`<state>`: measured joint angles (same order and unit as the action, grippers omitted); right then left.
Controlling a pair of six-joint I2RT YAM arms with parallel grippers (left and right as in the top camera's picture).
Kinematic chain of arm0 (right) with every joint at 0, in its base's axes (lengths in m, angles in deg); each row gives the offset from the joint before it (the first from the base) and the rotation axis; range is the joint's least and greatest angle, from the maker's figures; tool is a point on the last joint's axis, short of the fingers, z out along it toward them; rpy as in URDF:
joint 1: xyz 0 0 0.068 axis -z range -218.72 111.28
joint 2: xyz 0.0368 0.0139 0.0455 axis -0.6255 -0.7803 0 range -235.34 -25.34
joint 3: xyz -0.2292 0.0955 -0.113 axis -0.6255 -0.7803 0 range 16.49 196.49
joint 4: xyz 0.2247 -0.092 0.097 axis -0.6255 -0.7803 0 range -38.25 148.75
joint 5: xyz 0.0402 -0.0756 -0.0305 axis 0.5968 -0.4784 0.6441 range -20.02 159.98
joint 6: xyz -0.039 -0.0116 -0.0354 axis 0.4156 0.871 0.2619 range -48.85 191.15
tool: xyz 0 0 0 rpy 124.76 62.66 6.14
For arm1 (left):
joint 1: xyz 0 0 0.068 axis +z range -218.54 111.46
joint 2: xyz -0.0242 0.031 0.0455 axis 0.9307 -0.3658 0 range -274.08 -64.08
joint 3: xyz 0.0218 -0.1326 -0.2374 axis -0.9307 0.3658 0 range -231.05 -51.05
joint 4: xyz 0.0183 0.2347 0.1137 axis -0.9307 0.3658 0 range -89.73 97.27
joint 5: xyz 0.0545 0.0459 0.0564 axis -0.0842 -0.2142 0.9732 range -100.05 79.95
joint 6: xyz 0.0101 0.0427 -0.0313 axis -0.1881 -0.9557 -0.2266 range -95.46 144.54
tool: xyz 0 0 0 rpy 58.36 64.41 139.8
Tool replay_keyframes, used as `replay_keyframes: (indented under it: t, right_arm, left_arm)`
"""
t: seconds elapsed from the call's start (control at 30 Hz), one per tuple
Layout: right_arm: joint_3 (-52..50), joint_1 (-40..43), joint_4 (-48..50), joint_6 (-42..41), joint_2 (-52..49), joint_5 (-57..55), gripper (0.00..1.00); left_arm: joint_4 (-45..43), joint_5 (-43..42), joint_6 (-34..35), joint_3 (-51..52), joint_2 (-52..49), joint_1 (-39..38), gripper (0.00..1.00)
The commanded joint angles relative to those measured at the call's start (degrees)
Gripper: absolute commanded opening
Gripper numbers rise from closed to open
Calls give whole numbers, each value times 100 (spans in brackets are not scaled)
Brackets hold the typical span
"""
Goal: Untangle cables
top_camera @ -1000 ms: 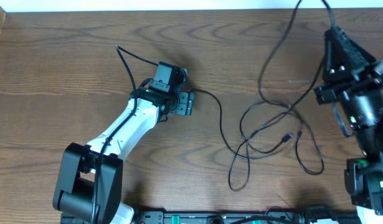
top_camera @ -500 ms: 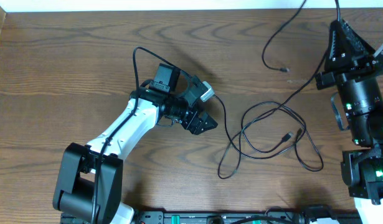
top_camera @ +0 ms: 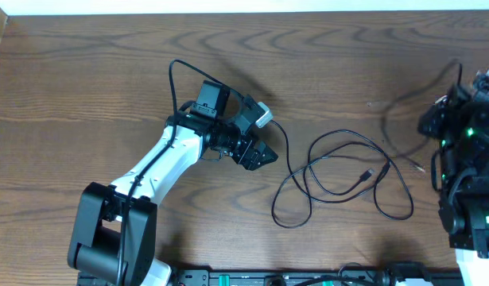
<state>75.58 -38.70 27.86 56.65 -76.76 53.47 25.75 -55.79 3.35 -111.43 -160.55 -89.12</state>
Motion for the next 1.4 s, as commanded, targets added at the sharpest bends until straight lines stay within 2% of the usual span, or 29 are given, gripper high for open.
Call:
replay_keyframes:
  t: [0.0, 0.17, 0.2, 0.23, 0.27, 0.3, 0.37, 0.47, 0.57, 0.63, 0.73, 0.83, 0.93, 1.07, 1.1, 1.17, 1.2, 1.37]
  right_arm:
    - [17, 291, -809, 125, -188, -243, 1]
    - [15, 501, -1611, -188, -750, -236, 3]
    - [15, 498, -1707, -223, -883, -197, 10]
    - [17, 498, -1784, -221, -1060, 59, 41]
    - [17, 498, -1801, -221, -1180, 352, 60]
    - [15, 496, -1803, -221, -1303, 728, 72]
    - [15, 487, -1801, -221, -1526, 1565, 83]
    - [15, 481, -1805, -219, -1886, 2855, 87]
    - [15, 470, -1834, -219, -2306, 4054, 99]
    - [15, 457, -1808, -243, -2540, 4562, 99]
    - [15, 328, -1792, -695, -2957, 5152, 99]
    - [15, 48, -1797, -1241, -3460, 5268, 38]
    - [15, -223, -1775, -1676, -3853, 5226, 2]
    - [15, -743, -1495, -2120, -4422, 4935, 1]
    - [15, -866, -1408, -2214, -4551, 4874, 9]
    - [15, -1051, -1239, -2428, -4769, 4791, 44]
    - [15, -1130, -1143, -2498, -4870, 4789, 49]
    - [15, -1294, -780, -3060, -5200, 4500, 49]
  left_arm:
    - [-7, 35, 33, 15, -22, 15, 87]
    - [-31, 37, 33, 15, -22, 15, 87]
    - [-31, 39, 31, 15, -22, 15, 87]
    - [-42, 42, 33, 15, -22, 15, 87]
    - [-46, 48, 33, 15, -22, 15, 87]
    - [-50, 96, 48, 15, -22, 15, 87]
    - [-122, 367, 251, 15, -22, 15, 87]
    - [-275, 839, 688, 15, -22, 15, 87]
    - [-387, 1458, 1185, 15, -22, 15, 87]
    - [-396, 1794, 1401, 15, -22, 15, 87]
    - [-396, 2181, 1644, 15, -22, 15, 87]
    - [-413, 2334, 1727, 15, -22, 15, 87]
    - [-415, 2334, 1727, 15, -22, 15, 87]
    - [-415, 2332, 1729, 15, -22, 15, 88]
    - [-415, 2334, 1727, 15, -22, 15, 87]
    - [-415, 2332, 1727, 15, -22, 15, 87]
    - [-415, 2332, 1729, 15, -22, 15, 88]
    - [-417, 2332, 1727, 15, -22, 15, 88]
